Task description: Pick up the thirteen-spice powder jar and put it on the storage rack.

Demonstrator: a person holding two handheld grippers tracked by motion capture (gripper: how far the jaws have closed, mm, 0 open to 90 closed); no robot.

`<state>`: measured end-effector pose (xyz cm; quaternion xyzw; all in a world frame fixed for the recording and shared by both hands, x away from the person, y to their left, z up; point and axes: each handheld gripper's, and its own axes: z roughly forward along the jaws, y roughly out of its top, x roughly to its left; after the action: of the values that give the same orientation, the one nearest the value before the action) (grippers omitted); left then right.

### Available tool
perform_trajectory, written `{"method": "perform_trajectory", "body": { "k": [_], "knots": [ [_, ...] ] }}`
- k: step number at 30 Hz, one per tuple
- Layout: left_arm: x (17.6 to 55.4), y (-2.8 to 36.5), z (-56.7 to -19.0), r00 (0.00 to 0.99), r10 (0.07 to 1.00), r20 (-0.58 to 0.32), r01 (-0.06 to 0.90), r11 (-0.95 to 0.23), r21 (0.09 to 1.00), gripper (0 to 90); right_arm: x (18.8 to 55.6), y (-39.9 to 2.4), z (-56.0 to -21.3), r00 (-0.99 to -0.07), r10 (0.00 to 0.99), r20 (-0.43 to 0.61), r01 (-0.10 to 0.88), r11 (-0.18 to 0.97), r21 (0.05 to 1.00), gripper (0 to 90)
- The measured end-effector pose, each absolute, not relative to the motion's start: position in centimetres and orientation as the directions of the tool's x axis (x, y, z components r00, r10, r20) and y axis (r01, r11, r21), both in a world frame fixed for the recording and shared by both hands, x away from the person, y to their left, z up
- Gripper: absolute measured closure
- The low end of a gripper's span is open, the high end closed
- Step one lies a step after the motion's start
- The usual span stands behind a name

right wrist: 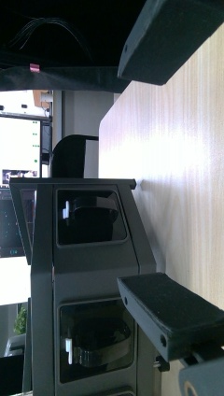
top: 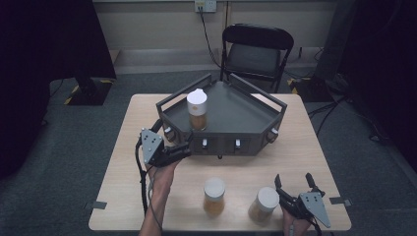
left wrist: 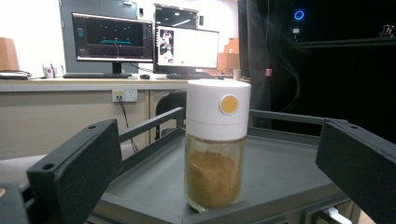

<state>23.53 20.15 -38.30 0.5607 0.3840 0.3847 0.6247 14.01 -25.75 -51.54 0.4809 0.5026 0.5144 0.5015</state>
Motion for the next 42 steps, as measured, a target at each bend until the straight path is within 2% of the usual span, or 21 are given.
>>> {"method": "perform_trajectory", "body": {
  "k": [20, 42],
  "knots": [
    [21.5, 20.7, -41.4, 0.386, 0.922, -0.034, -0.074, 0.067, 0.995, 0.0, 14.0, -25.7, -51.5, -0.034, 0.999, -0.009, -0.032, 0.008, 0.999, 1.3],
    [19.2, 21.9, -46.0, 0.335, 0.941, -0.053, -0.038, 0.069, 0.997, 0.0, 14.0, -25.7, -51.5, -0.034, 0.999, -0.009, -0.033, 0.008, 0.999, 1.3]
  ]
}}
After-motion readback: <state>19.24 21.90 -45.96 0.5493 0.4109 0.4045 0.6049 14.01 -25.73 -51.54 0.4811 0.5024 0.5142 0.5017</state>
